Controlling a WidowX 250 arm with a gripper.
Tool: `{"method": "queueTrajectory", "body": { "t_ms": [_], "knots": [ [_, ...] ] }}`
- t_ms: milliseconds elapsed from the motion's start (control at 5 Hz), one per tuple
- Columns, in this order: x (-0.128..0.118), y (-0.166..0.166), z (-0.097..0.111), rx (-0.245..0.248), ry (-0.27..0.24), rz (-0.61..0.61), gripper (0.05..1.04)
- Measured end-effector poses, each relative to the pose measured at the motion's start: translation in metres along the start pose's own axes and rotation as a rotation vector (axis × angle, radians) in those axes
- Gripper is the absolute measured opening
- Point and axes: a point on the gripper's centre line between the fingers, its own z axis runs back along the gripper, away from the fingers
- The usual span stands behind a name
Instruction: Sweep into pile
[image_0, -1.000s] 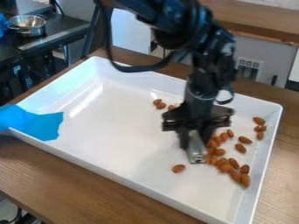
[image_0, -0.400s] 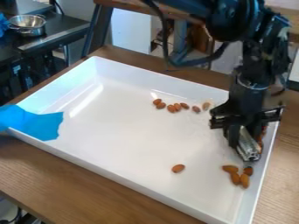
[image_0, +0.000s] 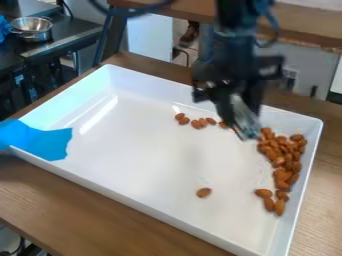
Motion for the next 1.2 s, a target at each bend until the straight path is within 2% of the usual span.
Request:
{"method": "queueTrajectory", "body": {
  "t_ms": [200, 400, 600, 800, 1000, 1200],
  "knots": [
    [-0.014, 0.026, 0.001, 0.05, -0.003, 0.078, 0.38],
    [-0.036, 0.053, -0.02, 0.115, -0.036, 0.193, 0.381],
    [-0.051, 0.067, -0.039, 0.133, -0.061, 0.316, 0.38],
    [-0.059, 0.066, -0.057, 0.137, -0.1, 0.382, 0.381],
    [-0.065, 0.062, -0.074, 0.156, -0.13, 0.378, 0.38],
    [-0.06, 0.052, -0.078, 0.152, -0.158, 0.382, 0.38]
  ]
}}
